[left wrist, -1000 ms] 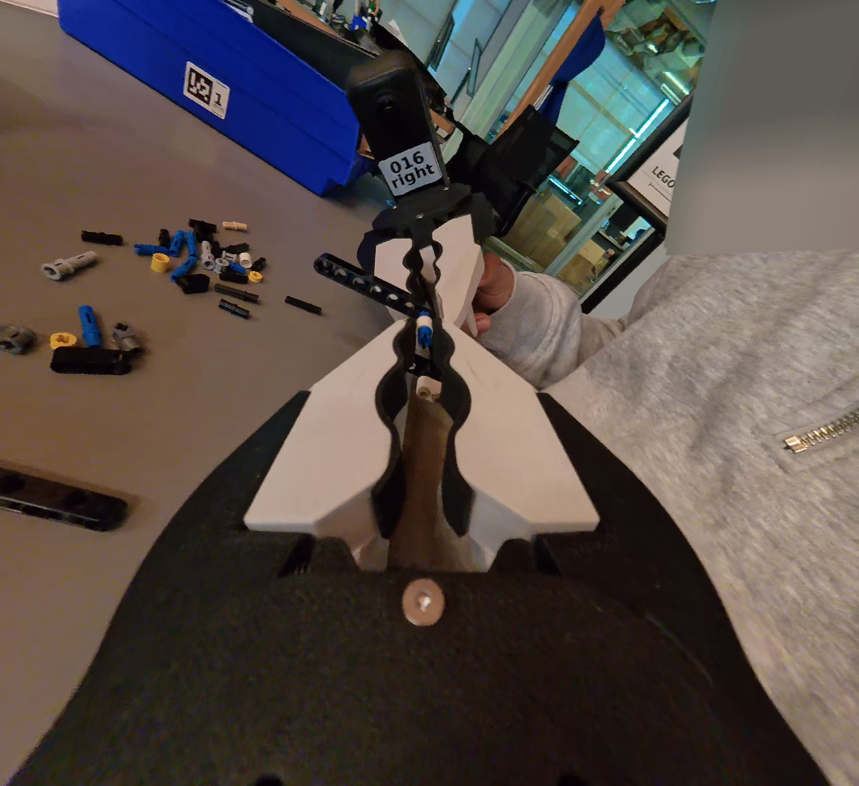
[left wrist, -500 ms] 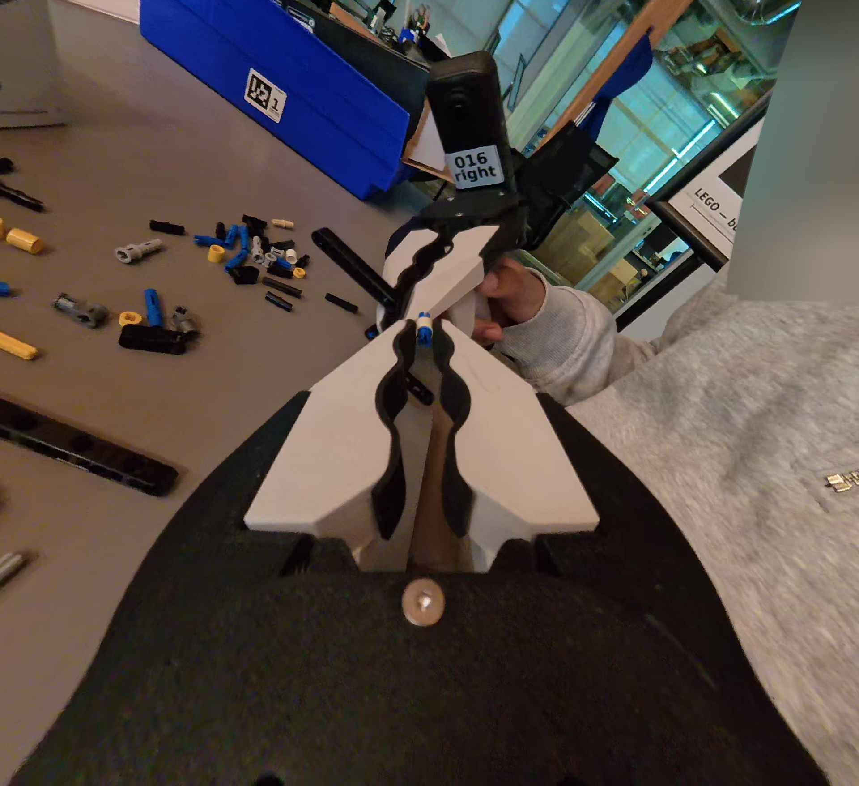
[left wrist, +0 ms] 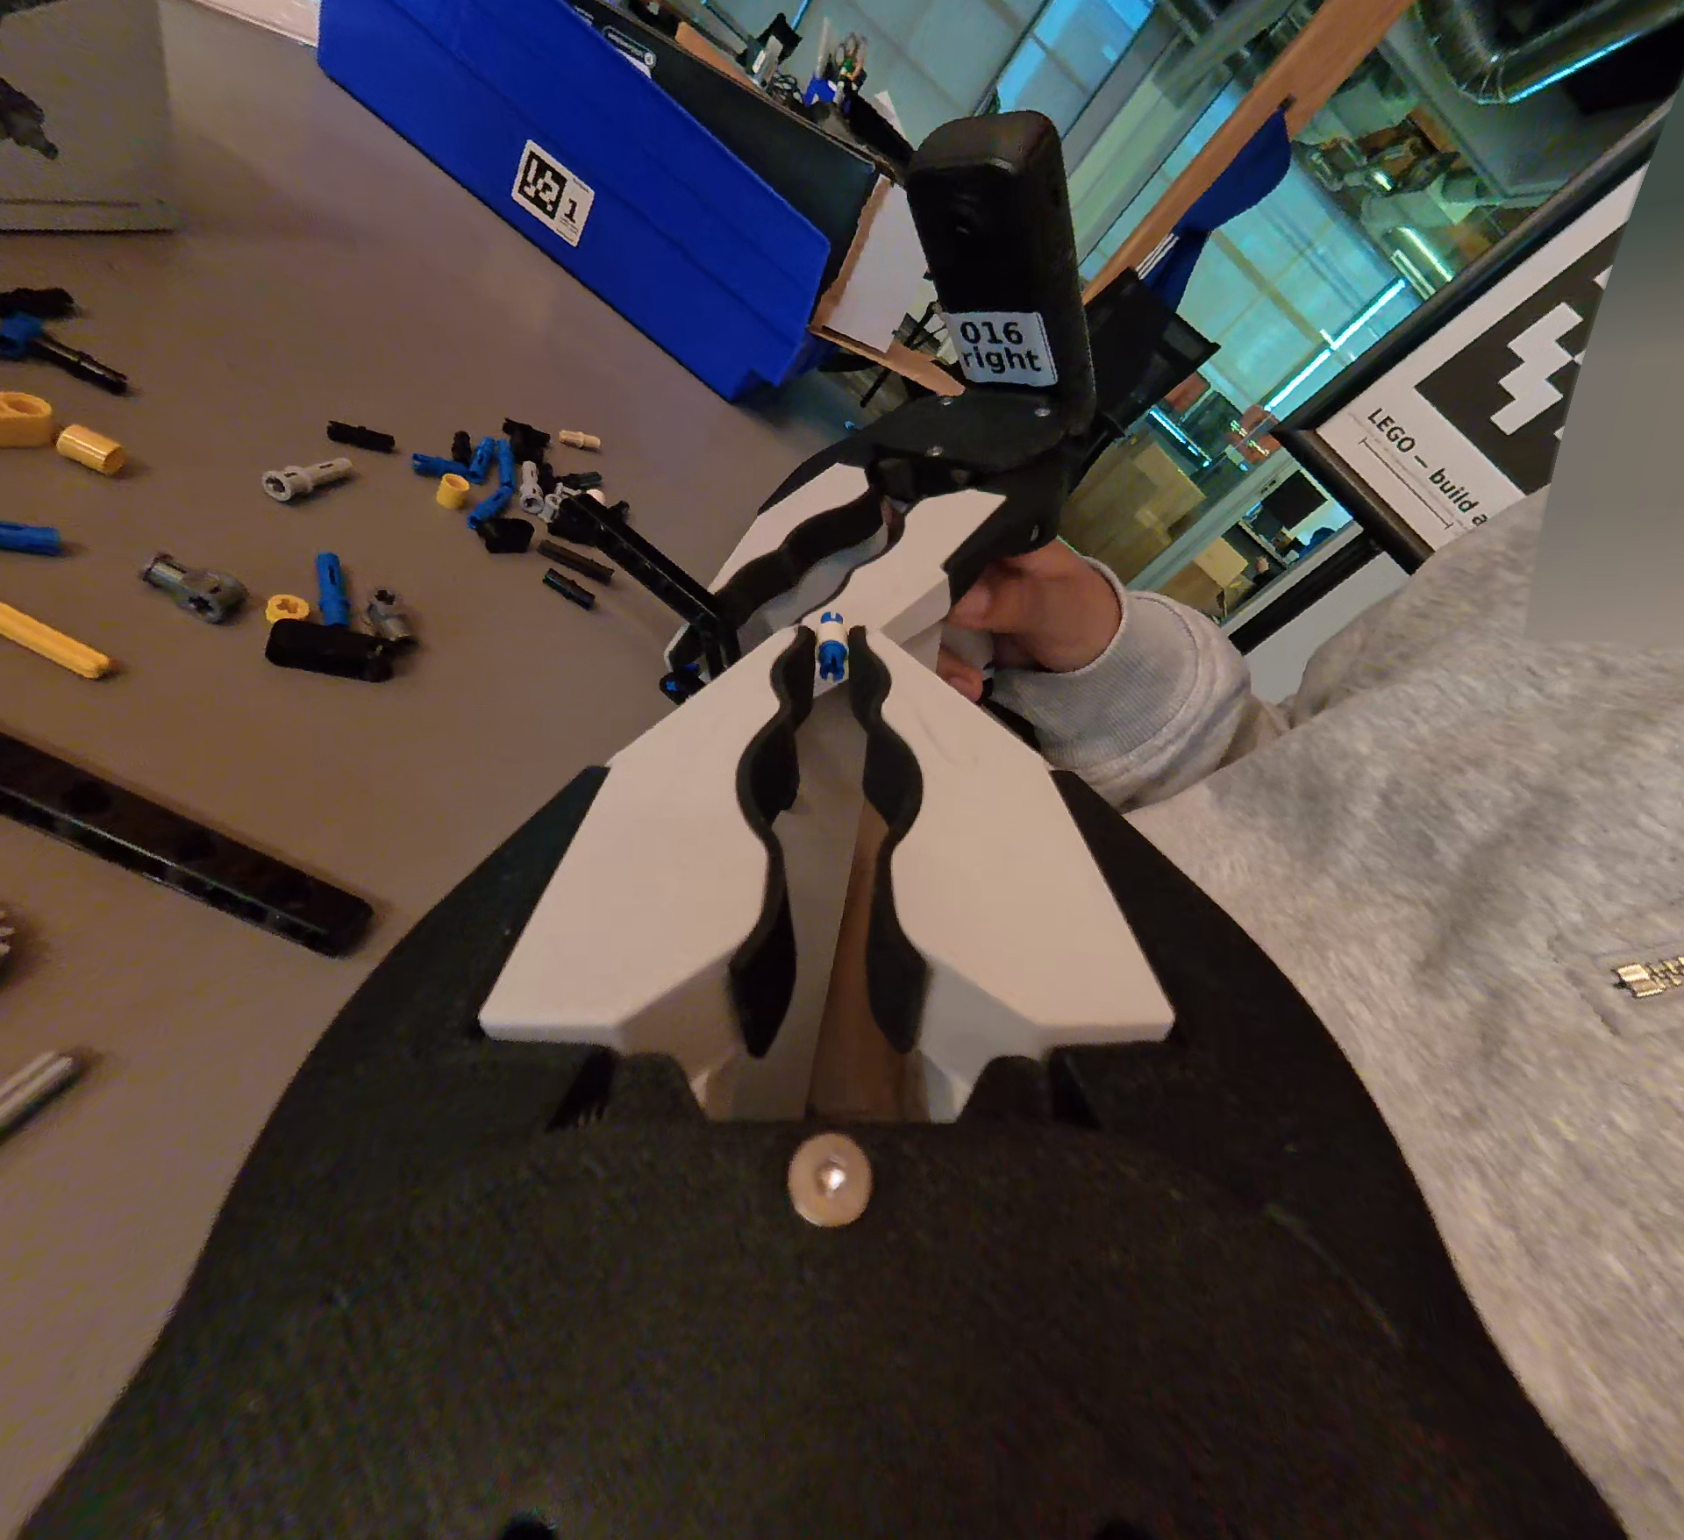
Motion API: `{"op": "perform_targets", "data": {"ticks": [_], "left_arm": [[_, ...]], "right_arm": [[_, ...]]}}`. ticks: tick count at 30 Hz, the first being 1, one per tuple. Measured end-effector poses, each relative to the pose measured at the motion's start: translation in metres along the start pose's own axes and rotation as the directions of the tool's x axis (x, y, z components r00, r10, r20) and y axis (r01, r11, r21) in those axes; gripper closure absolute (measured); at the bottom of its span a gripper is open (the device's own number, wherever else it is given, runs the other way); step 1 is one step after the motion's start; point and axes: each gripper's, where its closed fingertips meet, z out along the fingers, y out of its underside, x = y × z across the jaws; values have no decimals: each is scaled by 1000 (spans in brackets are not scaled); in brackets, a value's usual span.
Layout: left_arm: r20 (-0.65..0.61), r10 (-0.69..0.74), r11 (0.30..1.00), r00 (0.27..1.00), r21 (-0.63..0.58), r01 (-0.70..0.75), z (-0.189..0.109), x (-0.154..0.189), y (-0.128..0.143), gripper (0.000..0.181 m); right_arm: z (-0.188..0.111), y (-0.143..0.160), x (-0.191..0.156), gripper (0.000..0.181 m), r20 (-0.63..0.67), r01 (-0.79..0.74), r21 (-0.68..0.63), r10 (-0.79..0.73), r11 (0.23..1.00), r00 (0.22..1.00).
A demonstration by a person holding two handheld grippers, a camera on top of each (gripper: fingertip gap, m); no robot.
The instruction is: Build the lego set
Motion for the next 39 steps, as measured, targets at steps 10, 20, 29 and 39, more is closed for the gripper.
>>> {"op": "perform_targets", "data": {"ticks": [10,20,29,39], "left_arm": [[-5,-2,1000,1000,0,2,0,1,0,176],[-9,-9,1000,1000,7,9,-1,1,-1,176],[-54,30,997,998,74,-26,-2,11,-9,176],[-51,88,994,995,68,-84,1,19,-9,177]], "right_arm": [[-17,-22,-5,133,218,-202,147,167,968,961],[-22,-31,-10,176,365,-314,170,236,934,901],[-33,-38,-42,177,535,-302,171,170,938,828],[-34,-40,-51,178,614,-345,154,184,926,767]]}}
